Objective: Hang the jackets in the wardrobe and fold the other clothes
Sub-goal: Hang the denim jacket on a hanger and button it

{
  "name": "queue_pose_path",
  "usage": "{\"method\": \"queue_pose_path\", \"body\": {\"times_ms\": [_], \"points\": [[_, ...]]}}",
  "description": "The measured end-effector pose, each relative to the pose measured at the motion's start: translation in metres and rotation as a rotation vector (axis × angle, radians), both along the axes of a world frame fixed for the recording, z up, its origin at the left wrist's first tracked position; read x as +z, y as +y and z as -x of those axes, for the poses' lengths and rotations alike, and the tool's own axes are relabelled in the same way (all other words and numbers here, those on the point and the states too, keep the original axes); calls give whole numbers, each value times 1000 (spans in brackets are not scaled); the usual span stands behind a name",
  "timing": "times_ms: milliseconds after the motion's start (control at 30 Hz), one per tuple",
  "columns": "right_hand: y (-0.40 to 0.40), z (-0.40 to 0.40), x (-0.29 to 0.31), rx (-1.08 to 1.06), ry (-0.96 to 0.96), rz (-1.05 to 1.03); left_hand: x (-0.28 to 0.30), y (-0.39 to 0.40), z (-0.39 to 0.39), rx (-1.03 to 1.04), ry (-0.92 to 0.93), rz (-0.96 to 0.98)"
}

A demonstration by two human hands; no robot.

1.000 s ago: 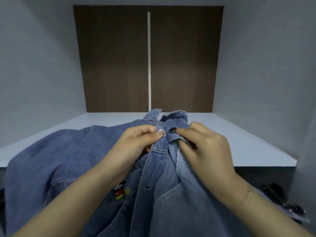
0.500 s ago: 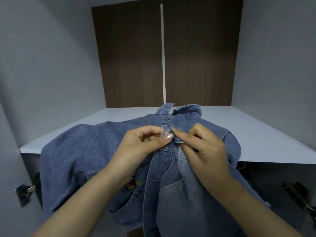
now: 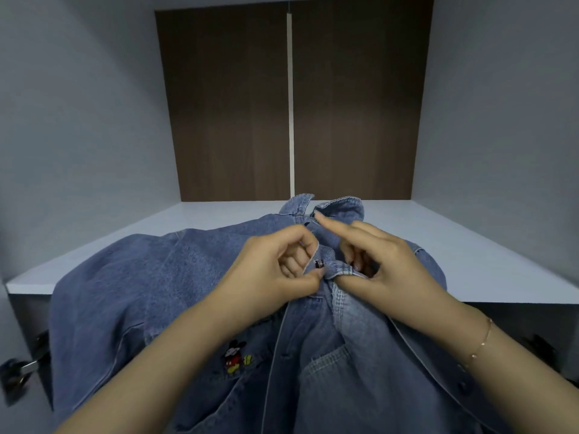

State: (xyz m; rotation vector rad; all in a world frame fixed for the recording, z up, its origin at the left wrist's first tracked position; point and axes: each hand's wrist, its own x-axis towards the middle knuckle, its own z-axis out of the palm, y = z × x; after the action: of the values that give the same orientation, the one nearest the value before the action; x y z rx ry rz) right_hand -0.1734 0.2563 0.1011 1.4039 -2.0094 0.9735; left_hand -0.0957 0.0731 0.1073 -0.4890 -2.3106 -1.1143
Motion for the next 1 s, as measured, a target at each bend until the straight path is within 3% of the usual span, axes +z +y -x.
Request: {"method": "queue_pose_path", "body": {"times_ms": [133, 367, 500, 767, 900, 1000], "points": [[-3, 3, 1, 5, -39, -31, -5, -3, 2, 24, 141, 136], [-12, 0, -9, -157, 20, 81, -25, 7, 2, 356, 554, 496], [-16, -3, -16, -238, 22, 208, -44, 15, -10, 372, 481, 357], [-3, -27, -37, -274, -47, 356, -55, 22, -20, 363, 282, 356], [34, -48, -85, -517, 59, 402, -67, 25, -23, 399, 196, 419], [53, -51, -117, -590, -12, 417, -70, 27, -19, 468, 174, 506]]}}
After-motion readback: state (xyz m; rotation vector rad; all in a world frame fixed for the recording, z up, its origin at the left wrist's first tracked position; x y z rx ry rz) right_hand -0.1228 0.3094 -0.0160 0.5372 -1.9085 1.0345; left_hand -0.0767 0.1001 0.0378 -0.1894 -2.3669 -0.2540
